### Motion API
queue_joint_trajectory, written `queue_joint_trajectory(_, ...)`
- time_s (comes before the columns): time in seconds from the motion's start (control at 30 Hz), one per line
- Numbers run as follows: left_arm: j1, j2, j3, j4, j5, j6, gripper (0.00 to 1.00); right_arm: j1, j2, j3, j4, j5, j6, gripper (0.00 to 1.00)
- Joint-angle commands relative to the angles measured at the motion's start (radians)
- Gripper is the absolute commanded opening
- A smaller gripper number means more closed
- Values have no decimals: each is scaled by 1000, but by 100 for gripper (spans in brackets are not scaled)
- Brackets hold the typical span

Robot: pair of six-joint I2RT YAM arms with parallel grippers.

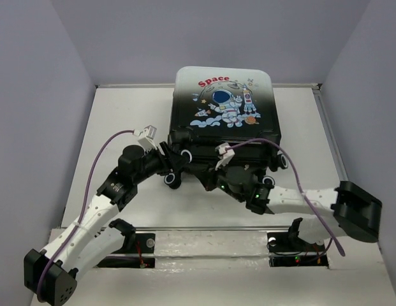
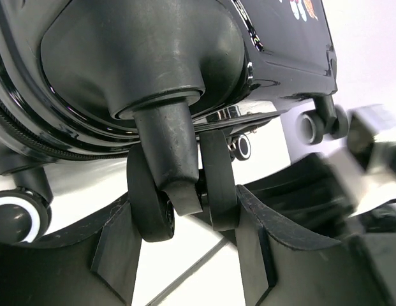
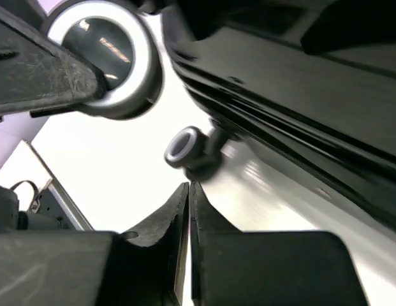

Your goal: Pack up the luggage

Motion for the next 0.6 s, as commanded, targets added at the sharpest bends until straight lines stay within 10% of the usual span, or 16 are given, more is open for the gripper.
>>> queue_joint_trajectory(0.0,-22,-36,-21,265,134,23,6,-6,-222,-102,-275,121,77,16)
queue_joint_trajectory(0.2,-22,-70,-88,348,137,-23,6,-6,-487,-234,-622,276,211,55)
queue_joint_trajectory(0.57,-20,-159,-97,280,59,0,6,-133,-526,-201,-834,385,314,67)
